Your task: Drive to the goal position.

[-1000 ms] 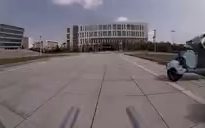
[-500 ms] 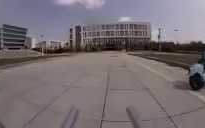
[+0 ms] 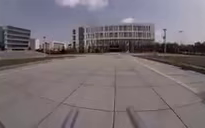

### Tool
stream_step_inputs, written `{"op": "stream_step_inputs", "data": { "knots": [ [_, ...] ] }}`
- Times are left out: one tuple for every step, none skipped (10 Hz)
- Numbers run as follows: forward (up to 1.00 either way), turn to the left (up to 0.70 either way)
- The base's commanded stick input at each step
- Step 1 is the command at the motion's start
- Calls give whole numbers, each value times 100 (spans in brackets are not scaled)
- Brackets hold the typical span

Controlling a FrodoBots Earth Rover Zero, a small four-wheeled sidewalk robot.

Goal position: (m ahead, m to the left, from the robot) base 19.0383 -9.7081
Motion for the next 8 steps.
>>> {"op": "stream_step_inputs", "data": {
  "knots": [
    [100,2],
    [100,2],
    [100,2],
    [100,2],
    [100,2],
    [100,2],
    [100,2],
    [100,2]
  ]
}}
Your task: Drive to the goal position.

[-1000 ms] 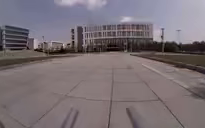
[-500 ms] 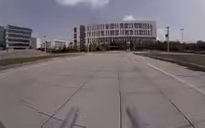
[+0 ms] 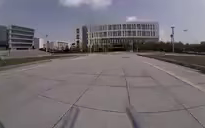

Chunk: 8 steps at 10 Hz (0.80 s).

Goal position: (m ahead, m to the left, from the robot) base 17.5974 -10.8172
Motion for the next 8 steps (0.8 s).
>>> {"op": "stream_step_inputs", "data": {
  "knots": [
    [100,2],
    [100,2],
    [100,2],
    [100,-33],
    [100,-38],
    [100,-38],
    [100,-38],
    [100,-10]
  ]
}}
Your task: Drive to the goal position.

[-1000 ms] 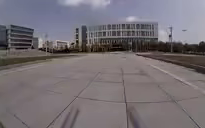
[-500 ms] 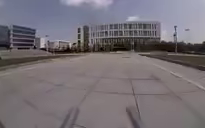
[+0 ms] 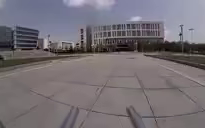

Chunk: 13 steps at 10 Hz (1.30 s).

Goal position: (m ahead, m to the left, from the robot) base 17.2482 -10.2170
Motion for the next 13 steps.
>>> {"op": "stream_step_inputs", "data": {
  "knots": [
    [100,2],
    [100,2],
    [100,2],
    [100,2],
    [100,2],
    [100,2],
    [100,2],
    [100,-19],
    [100,-38],
    [100,-38],
    [100,-38],
    [100,-38],
    [100,-36]
  ]
}}
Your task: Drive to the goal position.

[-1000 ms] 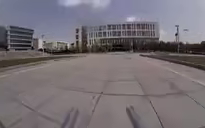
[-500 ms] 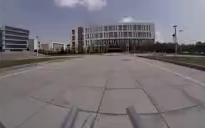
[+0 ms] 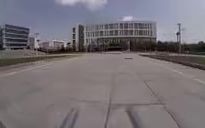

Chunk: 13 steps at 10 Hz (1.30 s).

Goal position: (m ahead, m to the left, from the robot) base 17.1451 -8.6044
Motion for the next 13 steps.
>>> {"op": "stream_step_inputs", "data": {
  "knots": [
    [100,-27],
    [100,-2],
    [100,2],
    [100,2],
    [100,2],
    [100,2],
    [100,2],
    [100,2],
    [100,2],
    [100,2],
    [100,2],
    [100,2],
    [100,2]
  ]
}}
